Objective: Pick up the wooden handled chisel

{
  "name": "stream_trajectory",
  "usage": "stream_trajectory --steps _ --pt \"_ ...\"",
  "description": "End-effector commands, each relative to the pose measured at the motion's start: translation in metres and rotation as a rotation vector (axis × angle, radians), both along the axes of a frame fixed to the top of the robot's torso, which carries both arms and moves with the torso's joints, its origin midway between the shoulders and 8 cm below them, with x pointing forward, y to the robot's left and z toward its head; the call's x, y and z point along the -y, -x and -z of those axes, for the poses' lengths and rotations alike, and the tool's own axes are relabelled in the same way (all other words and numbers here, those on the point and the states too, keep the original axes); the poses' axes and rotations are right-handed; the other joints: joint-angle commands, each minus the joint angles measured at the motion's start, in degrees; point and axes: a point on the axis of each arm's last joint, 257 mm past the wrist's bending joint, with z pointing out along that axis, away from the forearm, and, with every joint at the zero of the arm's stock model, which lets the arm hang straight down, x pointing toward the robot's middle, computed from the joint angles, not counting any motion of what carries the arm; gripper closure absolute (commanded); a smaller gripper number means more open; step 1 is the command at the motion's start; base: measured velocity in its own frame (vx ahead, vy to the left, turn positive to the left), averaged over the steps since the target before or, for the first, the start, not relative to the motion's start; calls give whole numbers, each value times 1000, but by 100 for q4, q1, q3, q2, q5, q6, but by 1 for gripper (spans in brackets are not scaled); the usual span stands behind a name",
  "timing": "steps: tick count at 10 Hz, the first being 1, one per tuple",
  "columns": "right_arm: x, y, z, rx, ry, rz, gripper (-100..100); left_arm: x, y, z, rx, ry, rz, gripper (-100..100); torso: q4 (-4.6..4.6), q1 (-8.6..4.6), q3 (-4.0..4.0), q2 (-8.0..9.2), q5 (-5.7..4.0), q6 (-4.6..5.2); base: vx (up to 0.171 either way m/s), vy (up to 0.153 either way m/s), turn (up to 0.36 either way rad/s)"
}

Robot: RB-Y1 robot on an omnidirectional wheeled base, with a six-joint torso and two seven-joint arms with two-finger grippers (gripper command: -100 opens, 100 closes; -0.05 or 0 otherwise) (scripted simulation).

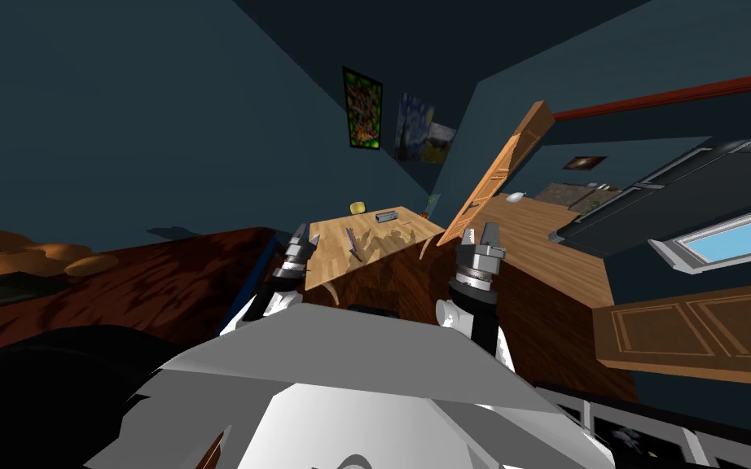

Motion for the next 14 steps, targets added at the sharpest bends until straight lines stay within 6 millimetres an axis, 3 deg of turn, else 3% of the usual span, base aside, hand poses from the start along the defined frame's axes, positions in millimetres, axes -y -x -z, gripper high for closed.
stream_trajectory --steps 1,2,3,5,6,7,8,9,10,11,12,13,14 --pt "0 0 0 0 0 0 0 -4 -3 8 -34 9 17 -100 0 0 0 0 0 0 -13 22 -44" --pt "0 0 0 0 0 0 0 -6 -6 23 -87 26 34 -100 0 -1 -1 -3 0 -2 -8 15 -90" --pt "0 0 0 0 0 0 0 -6 -6 22 -88 25 38 -100 -1 -3 -2 -4 0 0 -5 12 -46" --pt "0 0 0 0 0 0 0 -10 -11 54 -204 57 69 -100 -1 -6 -4 -7 -1 1 -4 15 -158" --pt "0 0 0 0 0 0 0 -11 -11 54 -209 58 81 -100 -2 -2 -4 -7 0 0 -6 23 -44" --pt "0 0 0 0 0 0 0 -13 -12 72 -273 75 96 -100 -1 -1 -4 -8 0 -2 -1 17 -117" --pt "0 0 0 0 0 0 0 -13 -13 72 -276 75 101 -100 -2 -2 -5 -9 0 0 1 13 -72" --pt "0 0 0 0 0 0 0 -15 -13 90 -345 90 118 -100 -2 -5 -5 -10 -1 -2 4 10 -129" --pt "0 0 0 0 0 0 0 -15 -13 90 -346 91 120 -100 -2 -6 -6 -11 -1 0 4 10 -97" --pt "0 0 0 0 0 0 0 -17 -13 110 -418 109 134 -100 -2 -7 -6 -11 -1 -2 8 9 -130" --pt "0 0 0 0 0 0 0 -17 -13 110 -420 107 138 -100 -3 -7 -8 -14 -1 0 8 10 -110" --pt "0 0 0 0 0 0 0 -19 -11 130 -494 128 149 -100 -3 -6 -7 -13 -1 -2 15 12 -155" --pt "0 0 0 0 0 0 0 -20 -11 130 -497 122 154 -100 -3 -5 -9 -16 -1 0 15 13 -91"
